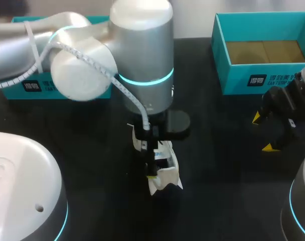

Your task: Take the shoe out of the shoebox, open the shoe tongue, remove and reinsert the insole, then place the shoe into the shoebox

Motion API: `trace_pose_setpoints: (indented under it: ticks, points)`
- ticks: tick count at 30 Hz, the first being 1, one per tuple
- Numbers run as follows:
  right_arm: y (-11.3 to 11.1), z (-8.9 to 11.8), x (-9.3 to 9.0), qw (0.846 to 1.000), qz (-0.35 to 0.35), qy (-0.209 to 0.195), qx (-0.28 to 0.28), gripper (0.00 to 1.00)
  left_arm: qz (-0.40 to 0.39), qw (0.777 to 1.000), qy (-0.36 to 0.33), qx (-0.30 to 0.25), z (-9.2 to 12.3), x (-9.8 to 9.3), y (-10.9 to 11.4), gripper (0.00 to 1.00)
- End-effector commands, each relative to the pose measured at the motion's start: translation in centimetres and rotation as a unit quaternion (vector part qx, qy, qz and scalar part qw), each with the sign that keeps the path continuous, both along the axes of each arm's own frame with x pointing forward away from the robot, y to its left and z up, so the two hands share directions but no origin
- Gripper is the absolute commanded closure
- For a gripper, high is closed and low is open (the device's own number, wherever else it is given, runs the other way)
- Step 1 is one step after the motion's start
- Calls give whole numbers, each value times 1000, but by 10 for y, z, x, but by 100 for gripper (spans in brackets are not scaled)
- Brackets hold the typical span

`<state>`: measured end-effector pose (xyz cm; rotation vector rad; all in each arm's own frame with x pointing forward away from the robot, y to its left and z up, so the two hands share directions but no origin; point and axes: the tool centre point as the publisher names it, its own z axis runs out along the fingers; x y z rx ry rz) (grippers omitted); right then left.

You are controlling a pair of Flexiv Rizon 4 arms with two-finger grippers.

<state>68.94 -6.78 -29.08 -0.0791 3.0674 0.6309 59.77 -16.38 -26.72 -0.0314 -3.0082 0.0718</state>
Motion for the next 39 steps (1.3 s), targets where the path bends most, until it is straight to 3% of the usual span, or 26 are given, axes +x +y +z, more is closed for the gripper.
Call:
trace_pose_setpoints:
  ticks: [1,8,25,39]
  points:
    - [1,0,0,1000,0,0,-2,0,130,991,-34,-1,-15,-9,-11,0]
    - [1,0,0,1000,0,0,-2,0,139,989,-57,-9,-30,-14,-17,0]
    - [1,0,0,1000,0,0,-2,0,123,991,-61,-6,-74,-2,-33,0]
    - [1,0,0,1000,0,0,-2,0,119,991,-67,7,-108,-7,-49,0]
